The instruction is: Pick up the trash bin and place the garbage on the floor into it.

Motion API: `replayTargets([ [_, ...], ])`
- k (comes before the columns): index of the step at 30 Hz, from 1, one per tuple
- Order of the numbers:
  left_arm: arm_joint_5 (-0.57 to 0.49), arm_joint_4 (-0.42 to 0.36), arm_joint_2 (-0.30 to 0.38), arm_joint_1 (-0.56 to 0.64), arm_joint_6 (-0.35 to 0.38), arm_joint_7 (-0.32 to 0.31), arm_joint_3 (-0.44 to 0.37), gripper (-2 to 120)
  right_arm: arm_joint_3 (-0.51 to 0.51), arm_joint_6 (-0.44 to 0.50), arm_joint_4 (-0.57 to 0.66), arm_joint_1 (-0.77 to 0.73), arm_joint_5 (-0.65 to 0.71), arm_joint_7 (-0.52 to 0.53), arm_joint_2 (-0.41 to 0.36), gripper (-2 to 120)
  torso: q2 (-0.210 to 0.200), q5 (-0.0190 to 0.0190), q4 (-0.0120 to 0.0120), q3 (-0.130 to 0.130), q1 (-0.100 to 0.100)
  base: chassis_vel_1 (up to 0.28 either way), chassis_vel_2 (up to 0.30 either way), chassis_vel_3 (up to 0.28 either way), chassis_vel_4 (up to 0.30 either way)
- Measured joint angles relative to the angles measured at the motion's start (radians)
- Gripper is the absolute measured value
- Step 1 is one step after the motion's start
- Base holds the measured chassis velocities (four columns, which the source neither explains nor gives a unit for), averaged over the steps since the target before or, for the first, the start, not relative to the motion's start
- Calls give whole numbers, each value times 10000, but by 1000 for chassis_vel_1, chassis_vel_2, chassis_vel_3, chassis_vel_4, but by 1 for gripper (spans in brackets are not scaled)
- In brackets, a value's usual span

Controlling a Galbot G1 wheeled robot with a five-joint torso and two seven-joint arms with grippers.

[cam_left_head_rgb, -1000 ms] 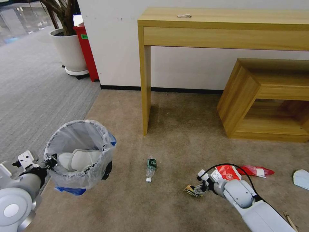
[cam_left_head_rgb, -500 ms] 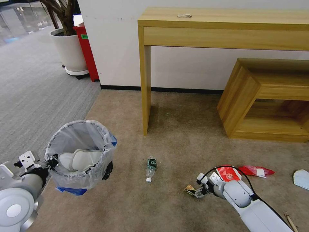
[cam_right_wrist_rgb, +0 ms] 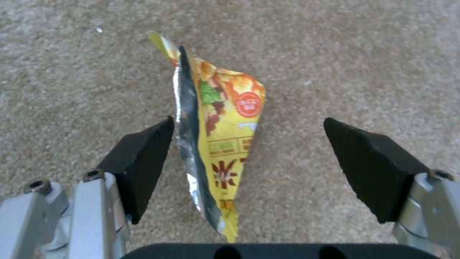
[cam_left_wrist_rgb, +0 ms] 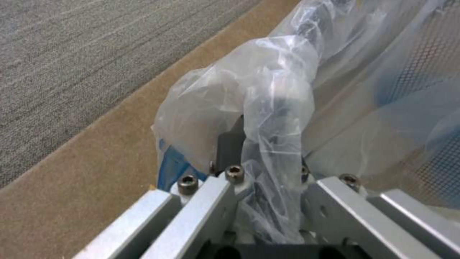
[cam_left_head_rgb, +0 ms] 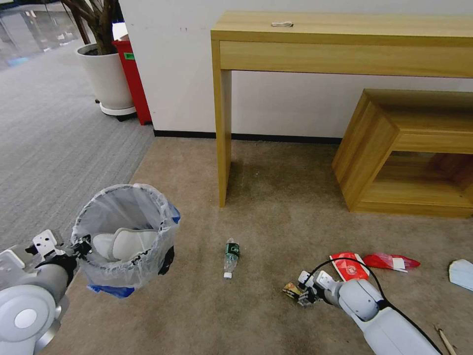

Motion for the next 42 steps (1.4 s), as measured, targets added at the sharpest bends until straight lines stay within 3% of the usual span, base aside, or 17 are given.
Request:
replayTargets([
  [4, -12, 73, 47, -32, 0, 35, 0, 0, -40, 141, -151, 52, -82, -17, 115, 76, 0, 0, 1, 0, 0, 0, 0, 0, 0],
  [6, -33, 124, 76, -51, 0, 70, 0, 0, -80, 295, -294, 95, -138, -51, 259, 64, 0, 0, 1, 0, 0, 0, 0, 0, 0],
  [13, -44, 259, 148, -86, 0, 147, 18, 0, -140, 516, -486, 140, -301, -149, 563, 50, 0, 0, 0, 0, 0, 0, 0, 0, 0],
  [27, -42, 424, 204, -187, 0, 190, 151, 0, -90, 615, -529, 79, -287, -150, 469, 1, 0, 1, 1, 0, 0, 0, 0, 0, 0],
  [38, -19, 389, 183, -182, 0, 191, 182, 0, 52, 772, -486, -104, -223, 10, 260, 0, 0, 1, 0, 0, 0, 0, 0, 0, 0],
  [40, 15, 323, 156, -129, 0, 191, 248, 0, 88, 1731, -505, -72, 477, 356, 256, 0, 0, 1, 0, 0, 0, 0, 0, 0, 0],
  [41, 68, 289, 153, -95, 0, 195, 307, 0, 131, 2755, -522, -20, 1179, 314, 258, 0, 0, 2, 0, 0, 0, 0, 0, 0, 0],
  [42, 68, 289, 153, -95, 0, 195, 307, 0, 131, 2755, -522, -20, 1179, 314, 258, 0, 0, 2, 0, 0, 0, 0, 0, 0, 0],
])
